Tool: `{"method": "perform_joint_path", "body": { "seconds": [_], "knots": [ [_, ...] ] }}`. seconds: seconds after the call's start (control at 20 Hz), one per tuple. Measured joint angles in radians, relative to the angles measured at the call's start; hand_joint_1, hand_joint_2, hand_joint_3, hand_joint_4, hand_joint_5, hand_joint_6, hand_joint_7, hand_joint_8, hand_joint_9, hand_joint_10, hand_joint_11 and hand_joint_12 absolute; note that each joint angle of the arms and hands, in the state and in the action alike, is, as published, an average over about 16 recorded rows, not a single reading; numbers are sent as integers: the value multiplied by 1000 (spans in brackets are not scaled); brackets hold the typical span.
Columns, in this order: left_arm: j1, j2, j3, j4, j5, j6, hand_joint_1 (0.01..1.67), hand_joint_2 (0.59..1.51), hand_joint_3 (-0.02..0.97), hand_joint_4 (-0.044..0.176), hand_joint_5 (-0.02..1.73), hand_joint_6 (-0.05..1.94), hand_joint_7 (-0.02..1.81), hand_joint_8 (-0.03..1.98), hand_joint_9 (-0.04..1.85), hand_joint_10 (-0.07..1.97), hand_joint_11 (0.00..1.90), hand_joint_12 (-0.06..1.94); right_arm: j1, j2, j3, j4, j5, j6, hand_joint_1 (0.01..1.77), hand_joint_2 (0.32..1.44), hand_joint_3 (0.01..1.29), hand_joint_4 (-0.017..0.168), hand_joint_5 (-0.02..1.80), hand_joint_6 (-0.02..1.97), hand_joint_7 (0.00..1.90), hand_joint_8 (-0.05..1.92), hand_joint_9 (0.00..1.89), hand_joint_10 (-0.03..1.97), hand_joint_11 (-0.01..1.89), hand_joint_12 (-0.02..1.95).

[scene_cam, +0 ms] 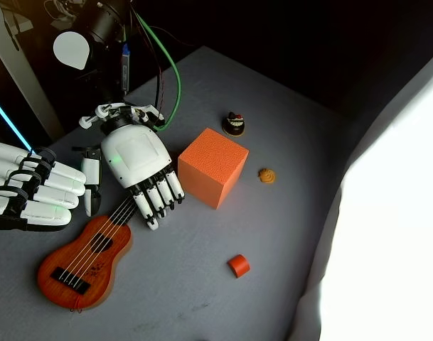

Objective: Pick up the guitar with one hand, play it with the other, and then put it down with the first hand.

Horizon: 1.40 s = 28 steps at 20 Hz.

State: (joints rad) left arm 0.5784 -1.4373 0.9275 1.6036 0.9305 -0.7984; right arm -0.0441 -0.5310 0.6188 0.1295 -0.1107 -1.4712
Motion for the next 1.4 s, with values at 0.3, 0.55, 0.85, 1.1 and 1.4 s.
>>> {"method": "perform_joint_path", "body": {
  "seconds": [0.3, 0.55, 0.85, 1.1, 1.4],
  "knots": [
    [-43, 12, 4, -30, -31, 53, 19, 1032, 2, 67, 108, 19, 137, 25, 124, 99, 36, 420, -5, 0, -1, 1, 5, 12, 335, 1363, 21, 8, 102, 145, 58, 2, 28, 4, 19, 0],
    [-126, 44, 2, -122, -63, 170, 17, 1033, 2, 67, 93, 20, 101, 7, 97, 25, 19, 286, -32, 1, -3, 6, 28, 27, 318, 1358, 21, 8, 89, 156, 69, 2, 39, 13, 19, 25],
    [-272, 121, -9, -321, -103, 391, 22, 1096, 2, 37, 413, 88, 435, 270, 366, 425, 174, 847, -75, 5, 5, 38, 87, 45, 318, 1334, 21, 8, 137, 422, 219, 229, 148, 432, 45, 636],
    [-408, 200, -27, -506, -117, 607, 53, 1174, 1, 15, 692, 462, 768, 715, 680, 963, 418, 1444, -106, 9, 25, 92, 142, 50, 359, 1313, 22, 7, 275, 816, 393, 711, 291, 999, 180, 1231],
    [-530, 276, -56, -661, -116, 788, 108, 1259, 1, 2, 898, 977, 1027, 1283, 951, 1607, 728, 1837, -112, 10, 53, 172, 192, 50, 412, 1297, 22, 7, 439, 1313, 587, 1316, 463, 1676, 349, 1868]
  ]
}}
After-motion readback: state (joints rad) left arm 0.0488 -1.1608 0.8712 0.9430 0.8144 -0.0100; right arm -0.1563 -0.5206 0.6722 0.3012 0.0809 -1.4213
